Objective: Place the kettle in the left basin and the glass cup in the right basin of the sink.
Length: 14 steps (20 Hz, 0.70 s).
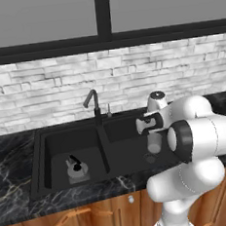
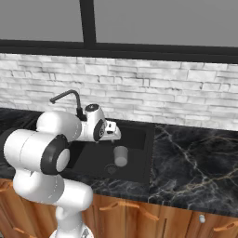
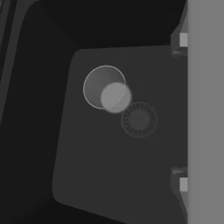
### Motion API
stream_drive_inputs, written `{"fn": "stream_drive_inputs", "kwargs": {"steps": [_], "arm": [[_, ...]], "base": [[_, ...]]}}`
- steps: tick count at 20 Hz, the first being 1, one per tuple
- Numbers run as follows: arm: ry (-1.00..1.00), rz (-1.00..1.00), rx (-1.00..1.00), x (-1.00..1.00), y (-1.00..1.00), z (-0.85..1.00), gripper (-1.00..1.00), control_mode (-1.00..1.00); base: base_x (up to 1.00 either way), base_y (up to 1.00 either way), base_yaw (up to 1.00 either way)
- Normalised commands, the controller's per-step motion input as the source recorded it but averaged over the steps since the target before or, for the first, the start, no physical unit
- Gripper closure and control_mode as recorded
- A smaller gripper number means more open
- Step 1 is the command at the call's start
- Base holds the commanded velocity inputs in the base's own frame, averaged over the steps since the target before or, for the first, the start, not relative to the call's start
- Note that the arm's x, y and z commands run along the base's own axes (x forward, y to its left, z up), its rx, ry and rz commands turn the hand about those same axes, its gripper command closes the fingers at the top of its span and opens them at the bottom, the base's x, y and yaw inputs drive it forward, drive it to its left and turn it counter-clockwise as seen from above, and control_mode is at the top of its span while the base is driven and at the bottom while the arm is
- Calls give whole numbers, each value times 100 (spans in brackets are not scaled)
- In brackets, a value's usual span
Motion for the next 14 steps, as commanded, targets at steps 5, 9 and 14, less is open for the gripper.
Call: {"fn": "stream_drive_inputs", "kwargs": {"steps": [5, 9, 14], "arm": [[-13, -15, 1, -46, 9, 39, -100, -100], [-6, -12, 2, -43, 7, 43, -100, -100], [-2, -7, 5, -42, 8, 44, -100, -100]], "base": [[0, 0, 0], [0, 0, 0], [0, 0, 0]]}}
